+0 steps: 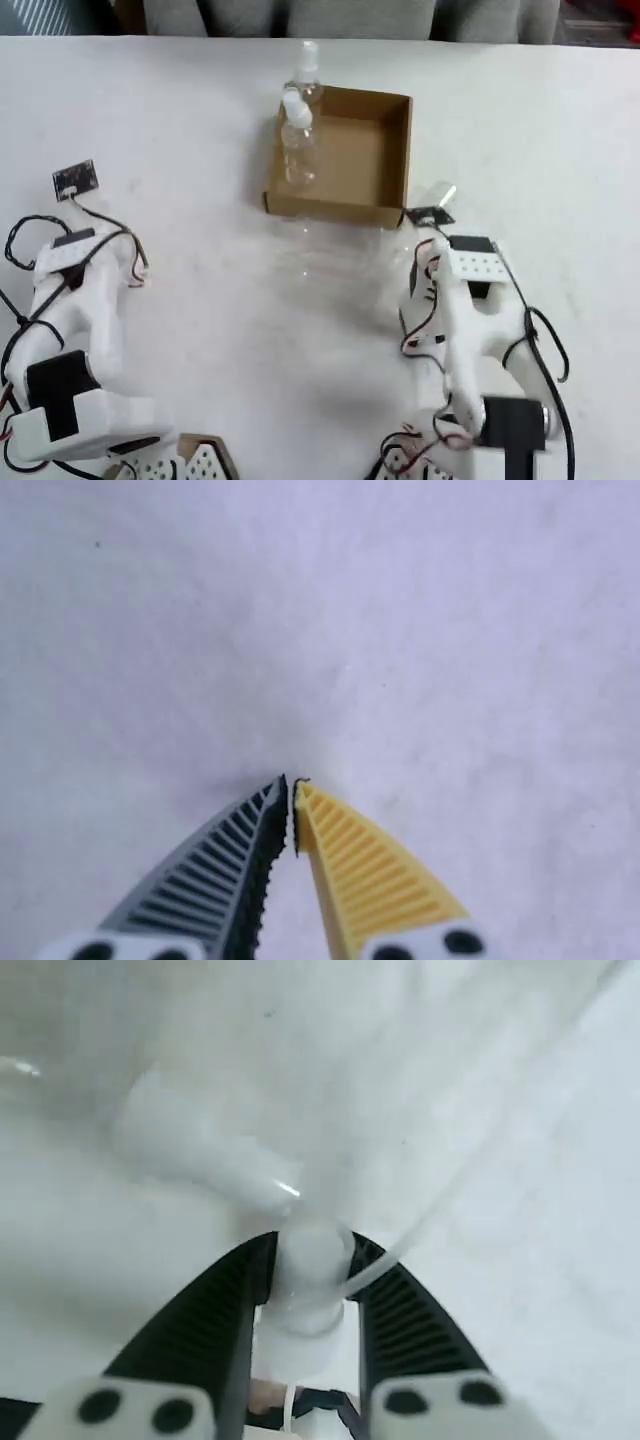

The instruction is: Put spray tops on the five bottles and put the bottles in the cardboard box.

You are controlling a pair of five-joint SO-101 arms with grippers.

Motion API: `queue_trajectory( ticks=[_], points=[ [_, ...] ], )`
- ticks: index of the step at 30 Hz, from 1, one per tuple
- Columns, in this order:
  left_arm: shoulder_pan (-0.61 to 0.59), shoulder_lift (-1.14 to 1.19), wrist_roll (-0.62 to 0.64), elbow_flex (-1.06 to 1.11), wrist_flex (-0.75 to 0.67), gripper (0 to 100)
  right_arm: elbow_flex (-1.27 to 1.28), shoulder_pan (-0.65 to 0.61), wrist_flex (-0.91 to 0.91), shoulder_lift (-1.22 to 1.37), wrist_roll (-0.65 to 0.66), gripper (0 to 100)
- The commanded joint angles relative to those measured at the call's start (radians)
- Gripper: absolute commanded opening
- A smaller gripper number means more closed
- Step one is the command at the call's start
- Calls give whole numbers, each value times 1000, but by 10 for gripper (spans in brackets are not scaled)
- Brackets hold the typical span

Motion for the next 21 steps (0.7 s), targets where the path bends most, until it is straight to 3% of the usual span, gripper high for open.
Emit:
queue_trajectory(
  ticks=[1, 8, 13, 16, 21],
  points=[
    [-1, 1, 3, -43, 12, 24, -21, -2, 54, -173, 18, 17],
    [-4, 1, 3, -48, 32, 24, -132, -93, 194, -498, 20, 21],
    [-59, -18, 8, -52, 31, 24, -305, -404, 245, -565, 12, 21],
    [-96, -27, 11, -51, 26, 24, -350, -601, 166, -493, -23, 18],
    [-157, -27, 71, -57, 8, 24, -359, -740, -82, -234, -107, 21]
  ],
)
